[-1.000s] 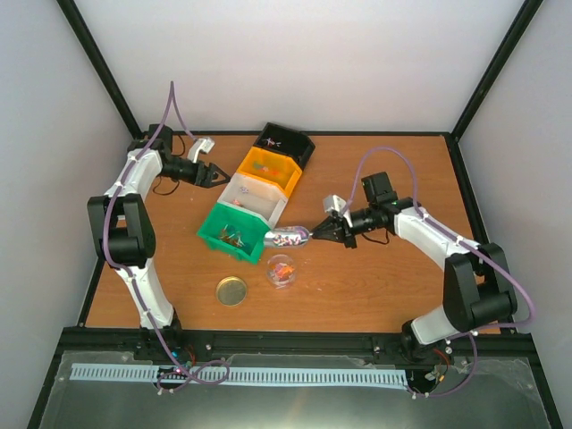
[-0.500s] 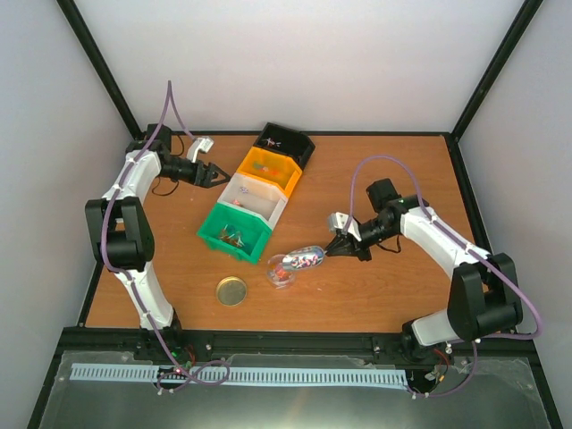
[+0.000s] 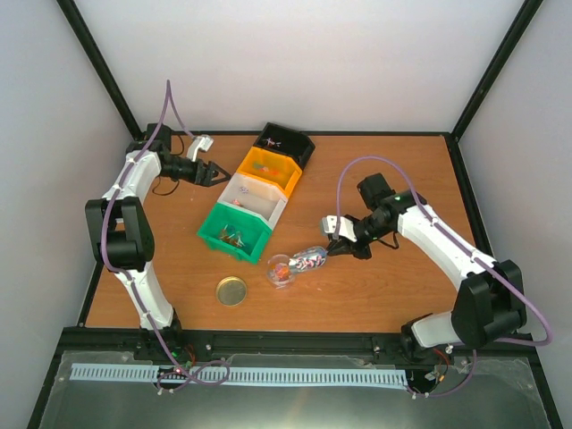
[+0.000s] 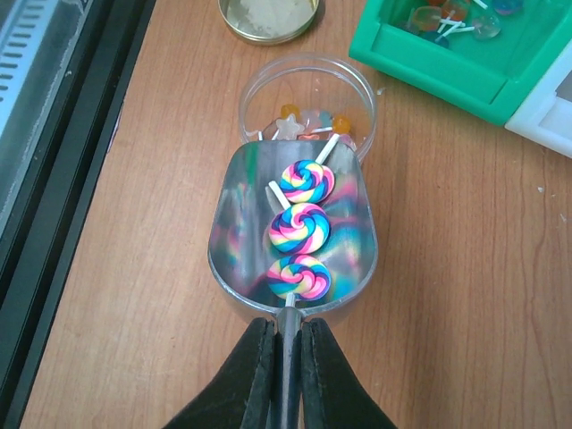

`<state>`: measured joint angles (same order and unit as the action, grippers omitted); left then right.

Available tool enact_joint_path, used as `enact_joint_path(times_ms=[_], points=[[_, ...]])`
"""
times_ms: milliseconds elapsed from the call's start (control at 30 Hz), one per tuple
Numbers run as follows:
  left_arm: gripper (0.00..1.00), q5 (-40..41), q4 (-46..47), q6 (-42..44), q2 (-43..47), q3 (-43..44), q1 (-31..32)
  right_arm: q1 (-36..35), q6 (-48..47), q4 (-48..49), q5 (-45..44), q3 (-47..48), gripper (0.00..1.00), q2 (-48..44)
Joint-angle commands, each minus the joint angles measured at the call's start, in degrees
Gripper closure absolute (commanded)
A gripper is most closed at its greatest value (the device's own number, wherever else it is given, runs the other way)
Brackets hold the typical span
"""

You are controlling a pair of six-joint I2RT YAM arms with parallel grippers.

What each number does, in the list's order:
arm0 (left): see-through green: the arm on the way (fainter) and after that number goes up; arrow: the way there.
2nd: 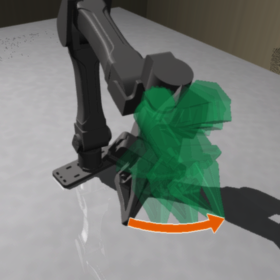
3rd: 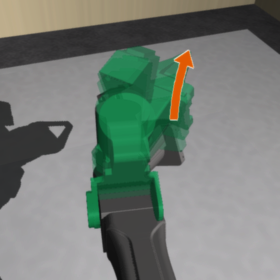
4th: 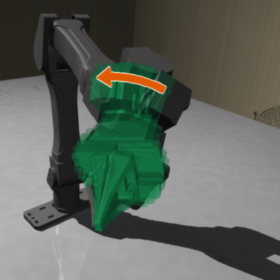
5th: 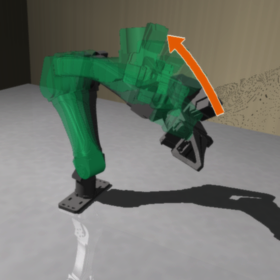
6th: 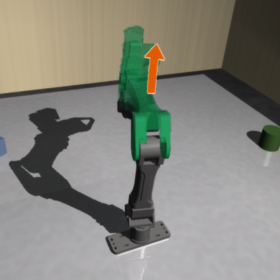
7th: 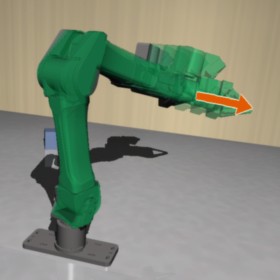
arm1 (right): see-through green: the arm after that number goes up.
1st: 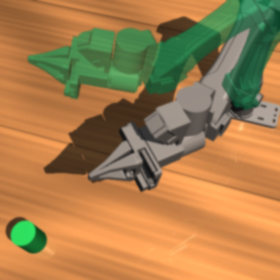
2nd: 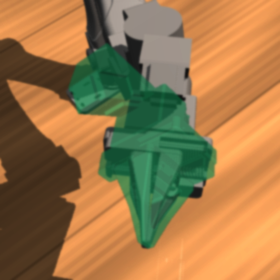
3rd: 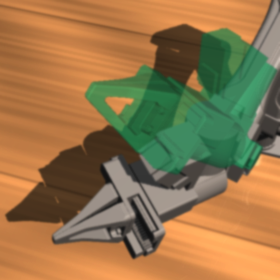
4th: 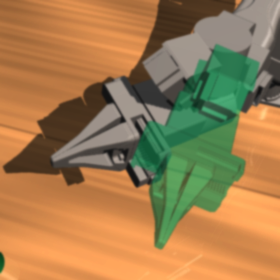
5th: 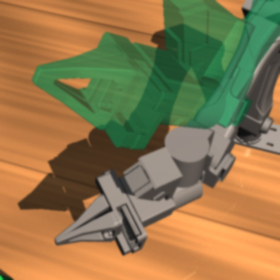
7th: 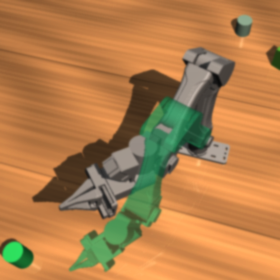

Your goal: Pack the candies

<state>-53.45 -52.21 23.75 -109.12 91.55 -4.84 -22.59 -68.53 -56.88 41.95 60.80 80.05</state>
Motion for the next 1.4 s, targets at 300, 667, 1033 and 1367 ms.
enact_joint_path(times_ms=[300,667,1033,1367], points=[[0.15,-2.29,3.30,-0.49,0.58,-2.48,-0.34,-6.85,5.40,-3.42,-10.84,7.07,0.97,0.66],[0.15,-0.97,3.95,1.23,0.80,-4.73,-0.34,-10.50,7.28,-6.27,-16.87,11.01,0.97,1.73],[0.15,2.31,2.73,3.70,0.99,-5.23,-0.30,-12.57,8.32,-7.76,-21.93,12.99,0.97,1.62],[0.15,8.23,-3.30,9.50,3.19,-5.80,-0.34,-12.50,8.28,-7.89,-22.98,13.75,0.97,-1.33]])
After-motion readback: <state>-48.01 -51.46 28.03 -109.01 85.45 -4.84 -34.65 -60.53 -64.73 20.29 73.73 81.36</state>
